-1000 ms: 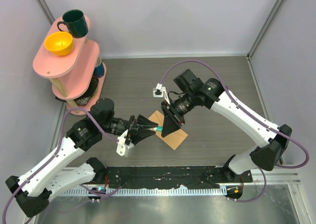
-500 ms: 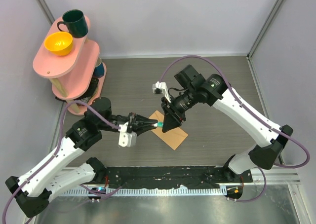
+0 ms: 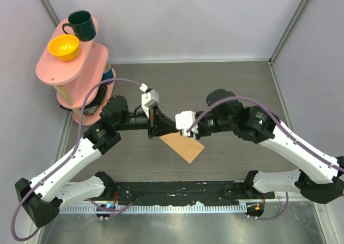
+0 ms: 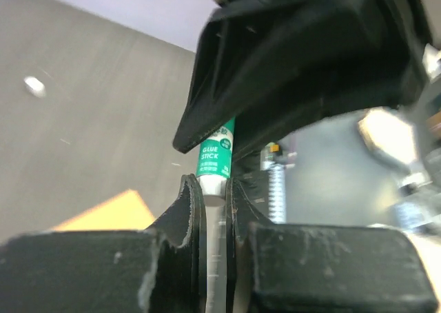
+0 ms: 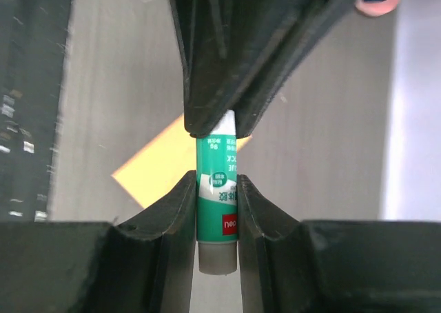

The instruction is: Place the letter into the envelope and seal it

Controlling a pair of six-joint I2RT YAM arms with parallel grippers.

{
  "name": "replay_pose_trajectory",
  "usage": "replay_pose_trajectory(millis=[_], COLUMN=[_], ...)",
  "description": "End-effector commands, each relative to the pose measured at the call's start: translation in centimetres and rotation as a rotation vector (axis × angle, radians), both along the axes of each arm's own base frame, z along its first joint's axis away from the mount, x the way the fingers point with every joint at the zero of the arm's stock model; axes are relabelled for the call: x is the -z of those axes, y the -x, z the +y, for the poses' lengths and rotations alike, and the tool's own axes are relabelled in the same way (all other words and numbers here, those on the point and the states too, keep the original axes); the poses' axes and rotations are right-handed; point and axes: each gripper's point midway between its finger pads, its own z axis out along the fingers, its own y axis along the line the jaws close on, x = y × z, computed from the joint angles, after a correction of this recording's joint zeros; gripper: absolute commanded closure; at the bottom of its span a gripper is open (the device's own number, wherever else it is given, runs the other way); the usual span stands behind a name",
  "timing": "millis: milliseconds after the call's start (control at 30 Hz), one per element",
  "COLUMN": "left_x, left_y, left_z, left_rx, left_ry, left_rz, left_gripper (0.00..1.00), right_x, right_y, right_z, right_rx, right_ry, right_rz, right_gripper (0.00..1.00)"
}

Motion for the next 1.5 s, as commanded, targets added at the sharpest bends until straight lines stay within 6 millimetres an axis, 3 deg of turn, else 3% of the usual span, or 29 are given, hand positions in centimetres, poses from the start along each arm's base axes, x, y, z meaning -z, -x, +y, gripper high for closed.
replay_pose_trajectory(millis=[0, 33, 100, 133, 167, 200, 233, 267, 467, 567, 600, 633, 667, 733, 800, 833, 867, 900, 967, 1000, 1267, 1367, 1467], left_x=[-1.6, -0.6, -1.1, -0.2, 0.5, -0.1, 0.6, 0.6, -0.1, -0.4, -0.7, -0.9, -0.6, -2.0, -1.6, -3.2, -2.1, -1.8, -1.8, -1.5, 1.5, 2.5, 3.2], left_y=[-0.6, -1.5, -1.9, -2.3, -2.9, -3.2, -3.2, -3.5, -4.1, -4.3, -4.7, -5.2, -5.7, -6.2, -6.5, -5.8, -5.4, -5.3, -3.7, -3.9, -0.9, -0.6, -0.8], left_z=[-1.0, -0.8, -0.7, -0.7, -0.6, -0.6, -0.6, -0.5, -0.7, -0.2, 0.7, 1.4, 2.1, 4.3, 5.3, 5.8, 6.1, 6.5, 7.1, 7.5, 9.2, 9.7, 9.8], left_rx=[-0.062, -0.086, -0.076, -0.086, -0.091, -0.076, -0.077, -0.075, -0.060, -0.067, -0.079, -0.100, -0.125, -0.151, -0.190, -0.181, -0.196, -0.192, -0.148, -0.146, 0.024, 0.061, 0.087], left_ry=[0.102, 0.114, 0.170, 0.171, 0.177, 0.220, 0.237, 0.260, 0.327, 0.323, 0.328, 0.330, 0.320, 0.344, 0.271, 0.252, 0.183, 0.132, 0.075, 0.040, -0.126, -0.175, -0.199], left_rz=[0.468, 0.535, 0.672, 0.739, 0.816, 0.830, 0.961, 0.997, 1.056, 1.012, 0.985, 0.958, 0.915, 0.781, 0.598, 0.478, 0.439, 0.248, 0.085, -0.070, -0.608, -0.795, -0.924], left_gripper=[1.00, 1.00, 1.00, 1.00, 1.00, 1.00, 1.00, 1.00, 1.00, 0.76, 0.70, 0.64, 0.55, 0.48, 0.44, 0.43, 0.42, 0.41, 0.37, 0.37, 0.37, 0.38, 0.38], right_x=[-4.0, -4.9, -4.2, -3.4, -4.6, -4.8, -3.5, -4.9, -4.3, -4.9, -4.1, -4.5, -4.4, -3.5, -2.4, -2.1, -1.5, -1.3, 0.1, 0.2, 2.8, 2.6, 3.0], right_y=[-4.2, -4.1, -4.0, -3.6, -3.6, -3.2, -3.1, -3.1, -3.1, -3.9, -4.2, -4.9, -4.9, -4.7, -5.0, -5.1, -4.9, -5.0, -4.9, -4.2, -2.3, -1.8, -2.4], right_z=[2.2, 1.6, 1.7, 1.6, 1.8, 2.0, 2.0, 1.9, 1.7, 0.9, 1.0, 0.1, 0.0, -0.4, -0.6, -1.1, -0.8, -0.5, -1.0, -0.5, 1.5, 2.1, 2.7], right_rx=[-0.004, -0.027, -0.014, -0.030, -0.036, -0.041, -0.057, -0.052, -0.029, 0.094, 0.152, 0.200, 0.207, 0.237, 0.241, 0.301, 0.301, 0.313, 0.370, 0.342, 0.417, 0.414, 0.438], right_ry=[-0.063, -0.062, -0.052, -0.043, -0.068, -0.073, -0.053, -0.082, -0.086, -0.109, -0.119, -0.104, -0.123, -0.133, -0.126, -0.129, -0.135, -0.137, -0.129, -0.150, -0.067, -0.069, -0.080], right_rz=[-0.546, -0.653, -0.755, -0.794, -0.876, -0.924, -0.952, -1.029, -1.049, -0.899, -0.787, -0.725, -0.640, -0.444, -0.308, -0.220, -0.153, -0.091, 0.091, 0.187, 0.957, 1.146, 1.195], right_gripper=[0.99, 0.99, 0.99, 0.99, 0.99, 0.99, 0.99, 0.99, 0.99, 0.99, 0.99, 0.99, 0.99, 0.99, 0.99, 0.99, 0.99, 0.99, 0.99, 0.99, 0.99, 0.99, 0.99])
